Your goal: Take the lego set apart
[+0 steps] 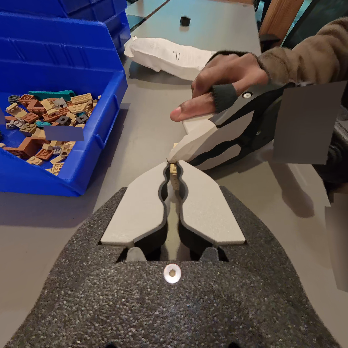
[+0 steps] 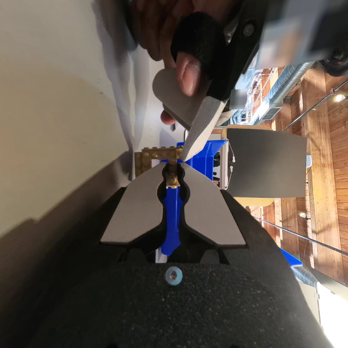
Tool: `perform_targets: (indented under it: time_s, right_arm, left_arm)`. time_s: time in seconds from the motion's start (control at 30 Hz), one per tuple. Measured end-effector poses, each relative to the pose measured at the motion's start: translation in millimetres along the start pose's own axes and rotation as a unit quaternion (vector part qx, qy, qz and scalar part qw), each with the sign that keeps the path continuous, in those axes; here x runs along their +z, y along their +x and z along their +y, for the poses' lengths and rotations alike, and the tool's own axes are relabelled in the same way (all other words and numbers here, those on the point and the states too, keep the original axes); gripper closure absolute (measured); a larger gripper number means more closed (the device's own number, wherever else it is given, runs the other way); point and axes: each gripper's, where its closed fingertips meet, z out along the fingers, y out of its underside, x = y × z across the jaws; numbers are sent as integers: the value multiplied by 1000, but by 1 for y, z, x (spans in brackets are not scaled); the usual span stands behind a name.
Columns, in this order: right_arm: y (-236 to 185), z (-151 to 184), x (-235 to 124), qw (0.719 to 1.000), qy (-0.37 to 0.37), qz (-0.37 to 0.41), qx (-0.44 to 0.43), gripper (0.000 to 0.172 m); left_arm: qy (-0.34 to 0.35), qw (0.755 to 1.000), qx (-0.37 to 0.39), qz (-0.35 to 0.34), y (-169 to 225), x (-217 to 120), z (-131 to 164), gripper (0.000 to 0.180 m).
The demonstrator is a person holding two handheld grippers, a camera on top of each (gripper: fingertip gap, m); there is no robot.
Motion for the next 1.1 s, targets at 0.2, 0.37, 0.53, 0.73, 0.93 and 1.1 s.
perform_targets:
  time_s: [0.2, 0.37, 0.53, 0.73, 0.93, 1.1]
  right_arm:
    - [-3, 0, 3, 1000, -21, -14, -2, 163]
    - [-2, -2, 1, 999, -7, -4, -34, 163]
    - [-1, -3, 0, 998, 5, 13, -55, 164]
    - [0, -5, -3, 997, 3, 26, -68, 164]
    - [1, -6, -5, 997, 12, 31, -71, 163]
    - [1, -7, -9, 996, 23, 36, -83, 163]
  left_arm:
    - [-27, 999, 20, -27, -3, 0, 4, 177]
    - [-23, 999, 23, -27, -4, -1, 5, 177]
    - [-17, 999, 18, -25, -4, -2, 5, 176]
    - [-8, 1000, 20, -19, -3, -2, 5, 178]
    - [-8, 1000, 6, -2, -1, -3, 6, 178]
    - [-10, 1000, 4, 5, 1, -3, 6, 178]
